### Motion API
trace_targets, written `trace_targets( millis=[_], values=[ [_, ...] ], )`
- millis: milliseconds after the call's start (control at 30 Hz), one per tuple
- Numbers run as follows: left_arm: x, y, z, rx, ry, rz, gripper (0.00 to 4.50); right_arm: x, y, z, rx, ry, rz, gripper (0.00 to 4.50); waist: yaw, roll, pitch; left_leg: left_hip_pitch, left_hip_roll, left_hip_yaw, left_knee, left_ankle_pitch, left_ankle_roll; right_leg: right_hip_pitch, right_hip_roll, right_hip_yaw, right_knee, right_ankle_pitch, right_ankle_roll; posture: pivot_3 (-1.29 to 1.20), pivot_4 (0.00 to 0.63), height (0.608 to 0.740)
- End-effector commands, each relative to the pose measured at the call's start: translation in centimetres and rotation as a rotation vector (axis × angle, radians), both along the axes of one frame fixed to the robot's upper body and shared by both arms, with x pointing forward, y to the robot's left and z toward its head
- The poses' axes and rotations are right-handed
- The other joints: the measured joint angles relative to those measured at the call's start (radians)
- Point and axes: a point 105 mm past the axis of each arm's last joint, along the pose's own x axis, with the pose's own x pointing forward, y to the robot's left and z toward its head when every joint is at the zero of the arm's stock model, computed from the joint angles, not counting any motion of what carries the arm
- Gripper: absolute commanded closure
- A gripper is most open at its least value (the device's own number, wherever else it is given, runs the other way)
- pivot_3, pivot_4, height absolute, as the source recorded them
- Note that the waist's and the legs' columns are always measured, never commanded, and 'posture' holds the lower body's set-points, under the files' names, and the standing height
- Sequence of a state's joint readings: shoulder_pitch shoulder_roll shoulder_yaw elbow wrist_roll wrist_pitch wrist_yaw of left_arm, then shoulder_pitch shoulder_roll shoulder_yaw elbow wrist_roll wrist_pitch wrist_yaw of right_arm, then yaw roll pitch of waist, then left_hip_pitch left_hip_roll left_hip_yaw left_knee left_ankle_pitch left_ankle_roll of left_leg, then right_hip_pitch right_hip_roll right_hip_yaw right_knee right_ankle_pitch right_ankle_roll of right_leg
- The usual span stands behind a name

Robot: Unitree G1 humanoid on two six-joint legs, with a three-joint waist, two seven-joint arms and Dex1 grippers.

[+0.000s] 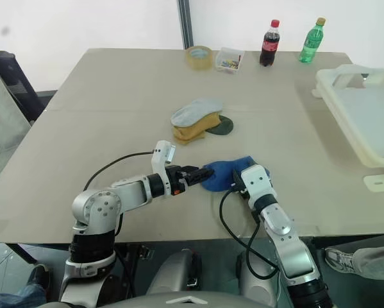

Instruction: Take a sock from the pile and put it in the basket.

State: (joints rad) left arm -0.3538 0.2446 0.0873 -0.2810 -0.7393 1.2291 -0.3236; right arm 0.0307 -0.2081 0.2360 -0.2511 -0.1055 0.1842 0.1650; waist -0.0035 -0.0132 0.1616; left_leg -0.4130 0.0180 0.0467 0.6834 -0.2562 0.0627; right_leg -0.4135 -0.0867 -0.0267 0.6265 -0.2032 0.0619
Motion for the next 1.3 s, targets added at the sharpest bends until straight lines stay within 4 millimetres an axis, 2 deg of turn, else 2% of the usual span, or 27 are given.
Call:
trace_targets(
  millis=[33,167,433,567,700,900,1167,1300],
  values=[
    [0.4,0.5,-2.1,0.087,0.05,0.018,0.21,0.0,-0.1,-1.0,-0.027,0.032,-0.005,1.83,-0.002,0.0,-0.004,0.0,0.0,0.0,0.0,0.0,0.0,0.0,0.0,0.0,0.0,0.0,0.0,0.0,0.15,0.74],
    [0.7,0.1,-2.4,0.104,0.05,-0.021,0.21,0.2,-0.4,-1.0,-0.038,0.025,-0.018,1.83,-0.003,-0.001,-0.009,0.001,0.0,0.0,0.0,0.0,0.0,0.001,0.0,0.0,0.0,0.0,0.0,0.0,0.15,0.74],
    [-1.0,-3.7,-4.0,0.055,0.095,-0.284,0.21,0.4,-0.5,-1.0,-0.085,0.013,-0.003,1.83,0.005,0.001,-0.014,0.0,-0.001,0.0,0.0,0.0,-0.001,0.001,-0.002,0.0,0.0,0.0,-0.001,0.0,0.15,0.74],
    [-1.0,-5.2,-3.2,-0.081,0.138,-0.334,0.21,0.4,-1.0,-0.8,-0.088,0.009,-0.015,1.83,0.019,0.001,-0.015,0.0,-0.001,0.0,0.0,0.0,0.0,0.001,-0.002,0.0,-0.001,0.0,0.0,0.0,0.15,0.74],
    [-0.7,-5.5,-2.0,-0.192,0.165,-0.331,0.21,0.3,-1.4,-0.8,-0.097,0.009,-0.028,1.83,0.019,0.001,-0.015,-0.001,-0.001,-0.001,0.0,0.0,0.0,0.0,-0.003,-0.001,-0.002,0.0,-0.001,0.0,0.15,0.74],
    [-1.4,-5.8,0.4,-0.371,0.191,-0.385,0.21,0.4,-1.4,-0.7,-0.119,0.004,-0.026,1.83,0.018,-0.001,-0.013,-0.002,-0.001,-0.001,0.0,0.0,0.0,0.0,-0.002,-0.001,-0.002,0.0,0.0,0.0,0.15,0.74],
    [-1.5,-6.7,1.1,-0.437,0.187,-0.385,0.21,0.4,-1.6,-0.7,-0.14,0.006,-0.015,1.83,0.018,-0.001,-0.012,-0.003,-0.001,-0.001,0.0,0.0,0.0,0.0,-0.002,-0.001,-0.002,0.0,0.0,0.0,0.15,0.74],
    [-0.5,-6.4,1.3,-0.462,0.157,-0.312,0.21,0.5,-1.7,-0.7,-0.144,0.007,-0.012,1.83,0.018,-0.001,-0.012,-0.003,-0.001,-0.001,0.0,0.0,0.0,0.0,-0.002,-0.001,-0.002,0.0,0.0,0.0,0.15,0.74]
  ],
)
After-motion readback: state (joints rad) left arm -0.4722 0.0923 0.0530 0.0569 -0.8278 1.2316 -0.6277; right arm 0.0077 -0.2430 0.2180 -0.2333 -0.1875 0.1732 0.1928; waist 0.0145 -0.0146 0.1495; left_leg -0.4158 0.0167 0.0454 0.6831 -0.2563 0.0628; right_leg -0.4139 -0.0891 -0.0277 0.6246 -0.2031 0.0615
